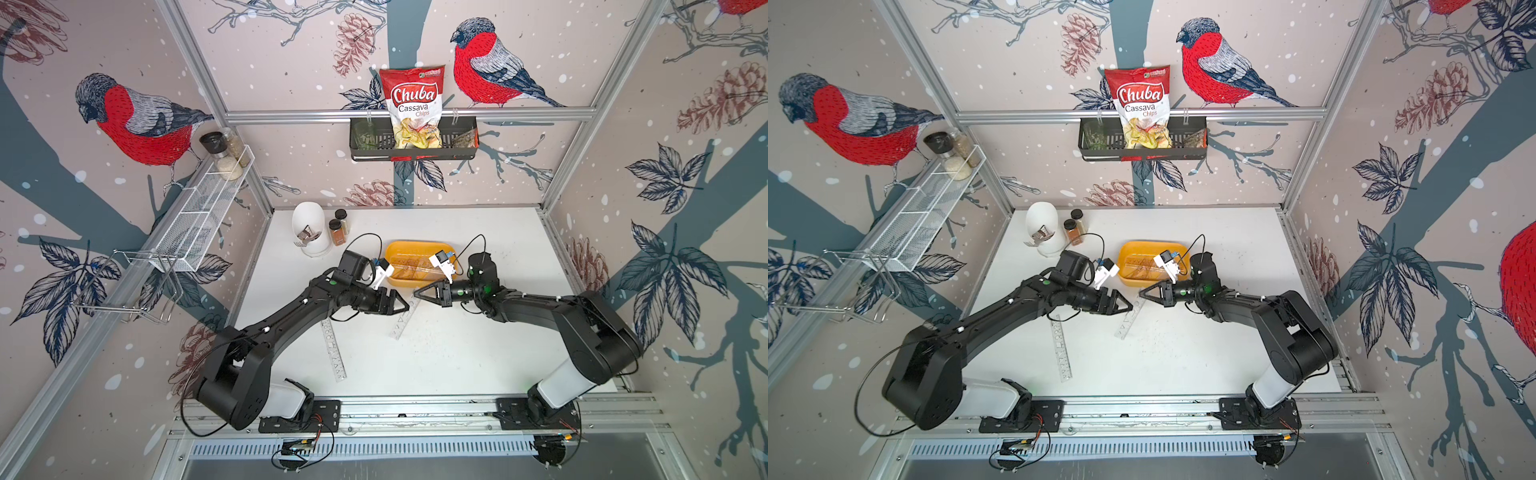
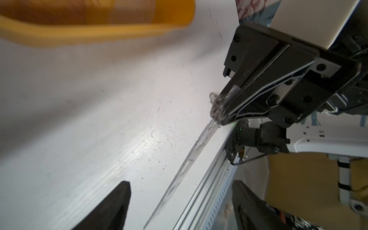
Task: Put the scattered rulers into the storage box
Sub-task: Pick up the ruler from the center of the board, then place the ruler in the storage box.
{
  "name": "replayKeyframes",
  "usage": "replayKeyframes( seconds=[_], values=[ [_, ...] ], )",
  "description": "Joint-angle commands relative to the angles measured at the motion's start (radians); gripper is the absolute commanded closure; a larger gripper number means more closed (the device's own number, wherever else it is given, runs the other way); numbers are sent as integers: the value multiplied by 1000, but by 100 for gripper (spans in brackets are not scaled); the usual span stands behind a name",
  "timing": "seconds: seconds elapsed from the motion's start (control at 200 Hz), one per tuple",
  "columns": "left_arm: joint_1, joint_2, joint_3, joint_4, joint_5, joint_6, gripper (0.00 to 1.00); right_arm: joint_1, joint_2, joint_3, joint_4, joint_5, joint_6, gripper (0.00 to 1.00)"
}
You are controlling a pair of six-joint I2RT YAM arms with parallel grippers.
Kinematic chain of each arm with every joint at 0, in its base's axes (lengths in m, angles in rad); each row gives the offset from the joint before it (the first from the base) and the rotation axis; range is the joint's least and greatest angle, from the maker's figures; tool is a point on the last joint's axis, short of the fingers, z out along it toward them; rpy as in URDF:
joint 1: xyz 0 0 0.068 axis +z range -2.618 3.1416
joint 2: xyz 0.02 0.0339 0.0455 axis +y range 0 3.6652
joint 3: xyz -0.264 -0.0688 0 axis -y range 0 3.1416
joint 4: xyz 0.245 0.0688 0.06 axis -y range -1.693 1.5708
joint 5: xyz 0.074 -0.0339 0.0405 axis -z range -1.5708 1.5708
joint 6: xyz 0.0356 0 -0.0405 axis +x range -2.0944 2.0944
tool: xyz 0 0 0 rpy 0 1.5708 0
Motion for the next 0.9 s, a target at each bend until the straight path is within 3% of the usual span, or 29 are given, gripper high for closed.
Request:
replayKeyframes(
  seconds=[0.0, 0.175, 0.33, 0.615, 0.895],
  values=[
    [9, -32, 69, -62, -351, 15, 10, -46, -15, 41, 38, 161, 116, 100],
    [28, -55, 127, -41, -585, 21, 9, -69, -43, 86, 81, 535, 238, 100],
    [40, -76, 109, -11, -672, 9, 8, -49, -19, 133, 59, 810, 273, 100],
    [41, -112, 40, 16, -704, 7, 8, 24, 153, 270, 44, 960, 298, 100],
    [41, -110, 22, 28, -701, 7, 6, 51, 230, 312, 35, 967, 314, 100]
  ],
)
